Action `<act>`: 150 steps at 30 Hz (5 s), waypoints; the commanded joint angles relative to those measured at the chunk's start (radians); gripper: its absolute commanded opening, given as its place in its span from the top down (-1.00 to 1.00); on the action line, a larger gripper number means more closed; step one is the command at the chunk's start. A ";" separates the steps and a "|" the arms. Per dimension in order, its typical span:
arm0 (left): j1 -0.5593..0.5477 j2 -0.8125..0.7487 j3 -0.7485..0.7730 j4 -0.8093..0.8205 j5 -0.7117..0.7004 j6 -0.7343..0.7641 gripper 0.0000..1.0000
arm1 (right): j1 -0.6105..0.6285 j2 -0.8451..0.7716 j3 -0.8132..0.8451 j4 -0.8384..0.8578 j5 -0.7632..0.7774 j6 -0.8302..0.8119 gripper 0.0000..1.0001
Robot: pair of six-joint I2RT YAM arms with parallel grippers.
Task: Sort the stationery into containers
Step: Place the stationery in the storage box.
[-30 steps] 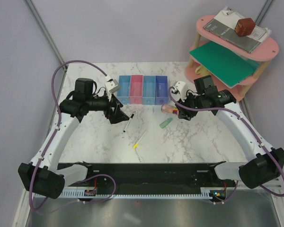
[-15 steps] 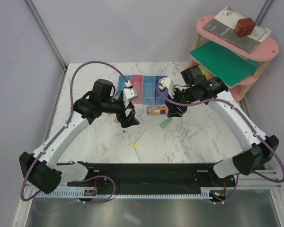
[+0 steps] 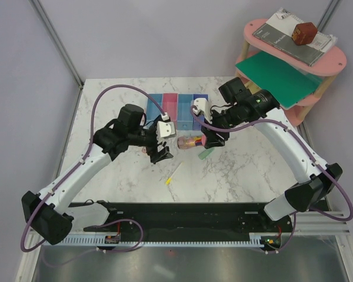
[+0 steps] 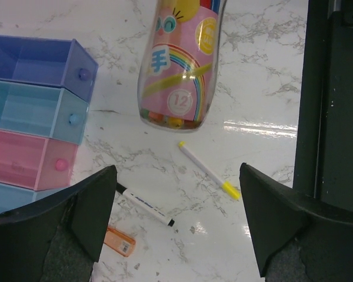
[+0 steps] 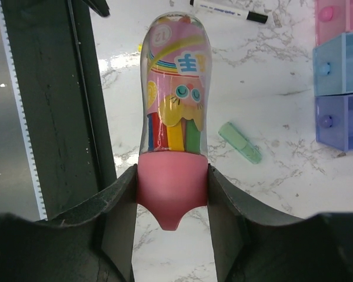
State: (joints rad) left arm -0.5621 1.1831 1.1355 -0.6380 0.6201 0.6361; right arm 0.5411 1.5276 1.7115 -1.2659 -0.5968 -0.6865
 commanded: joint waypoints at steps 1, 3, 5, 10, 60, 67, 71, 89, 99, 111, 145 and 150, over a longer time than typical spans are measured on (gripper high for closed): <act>-0.019 -0.022 -0.011 0.099 0.006 0.089 -0.81 | 0.007 -0.012 0.086 -0.004 -0.125 -0.016 0.66; -0.019 -0.034 -0.031 0.168 0.021 0.074 -0.78 | 0.006 -0.014 0.086 -0.001 -0.149 -0.010 0.65; -0.024 -0.049 -0.055 0.213 0.050 0.063 -0.77 | 0.007 -0.014 0.082 0.000 -0.181 -0.008 0.66; -0.045 -0.063 -0.075 0.314 0.046 0.014 -0.69 | 0.005 -0.017 0.068 0.014 -0.227 -0.001 0.67; -0.105 -0.126 -0.099 0.633 -0.292 -0.346 0.96 | -0.274 -0.121 -0.302 1.140 -0.543 1.028 -0.75; -0.105 -0.089 -0.056 0.728 -0.349 -0.358 0.96 | -0.285 -0.024 -0.449 2.040 -0.575 1.785 -0.89; -0.105 -0.073 -0.037 0.735 -0.323 -0.363 0.96 | -0.285 0.042 -0.440 2.215 -0.574 1.964 -0.89; -0.105 -0.076 -0.025 0.761 -0.356 -0.326 0.96 | -0.280 -0.003 -0.512 2.081 -0.560 1.825 -0.72; -0.105 -0.089 -0.037 0.759 -0.339 -0.337 0.96 | -0.260 0.034 -0.460 2.070 -0.538 1.823 -0.51; -0.105 -0.086 -0.049 0.764 -0.333 -0.334 0.96 | -0.245 0.054 -0.441 2.071 -0.534 1.820 -0.14; -0.105 -0.169 -0.105 0.589 -0.212 -0.227 -0.99 | -0.242 0.115 -0.204 1.382 -0.466 1.224 0.54; -0.105 -0.197 -0.100 0.534 -0.230 -0.153 -0.99 | -0.245 0.178 -0.090 1.019 -0.306 0.911 0.54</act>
State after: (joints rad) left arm -0.6636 1.0237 1.0378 -0.0601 0.3775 0.3927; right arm 0.2993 1.6619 1.5150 0.0624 -1.0481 0.5350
